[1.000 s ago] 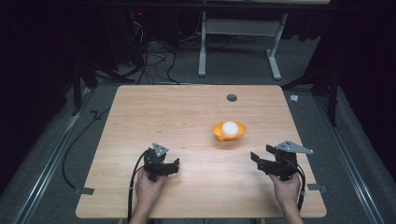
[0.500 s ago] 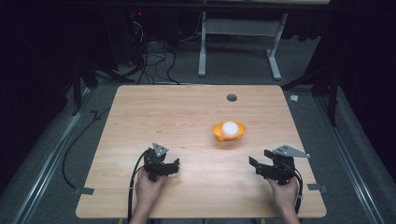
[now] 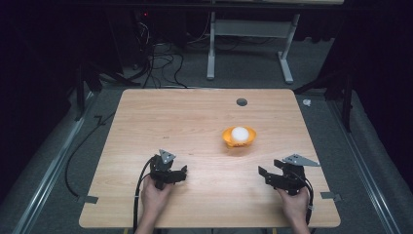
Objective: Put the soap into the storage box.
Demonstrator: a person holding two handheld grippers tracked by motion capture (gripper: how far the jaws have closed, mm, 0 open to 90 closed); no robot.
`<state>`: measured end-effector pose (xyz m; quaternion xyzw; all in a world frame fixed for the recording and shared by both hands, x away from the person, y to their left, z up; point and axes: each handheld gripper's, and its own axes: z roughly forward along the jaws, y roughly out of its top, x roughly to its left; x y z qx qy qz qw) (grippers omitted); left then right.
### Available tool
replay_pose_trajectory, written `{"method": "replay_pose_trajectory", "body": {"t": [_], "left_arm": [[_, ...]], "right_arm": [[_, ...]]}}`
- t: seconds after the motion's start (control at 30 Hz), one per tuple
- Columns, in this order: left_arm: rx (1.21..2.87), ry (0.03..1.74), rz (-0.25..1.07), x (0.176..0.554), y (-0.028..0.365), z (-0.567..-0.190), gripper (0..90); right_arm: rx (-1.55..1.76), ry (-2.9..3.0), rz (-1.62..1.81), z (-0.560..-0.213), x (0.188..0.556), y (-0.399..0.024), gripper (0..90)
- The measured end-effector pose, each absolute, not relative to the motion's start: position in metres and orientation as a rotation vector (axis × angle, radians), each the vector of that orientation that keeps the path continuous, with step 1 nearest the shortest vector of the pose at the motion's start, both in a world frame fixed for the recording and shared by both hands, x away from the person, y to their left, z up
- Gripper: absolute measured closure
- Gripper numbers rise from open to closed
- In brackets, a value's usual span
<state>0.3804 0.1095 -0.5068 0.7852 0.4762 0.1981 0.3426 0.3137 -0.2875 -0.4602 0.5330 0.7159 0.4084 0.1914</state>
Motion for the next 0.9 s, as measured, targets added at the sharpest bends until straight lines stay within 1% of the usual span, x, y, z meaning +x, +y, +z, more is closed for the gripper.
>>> {"method": "replay_pose_trajectory", "body": {"t": [0.9], "left_arm": [[2.040, 1.238, 0.517, 0.380, 0.109, -0.507, 16.5]], "right_arm": [[1.530, 2.073, 1.053, -0.490, 0.321, -0.279, 28.0]]}}
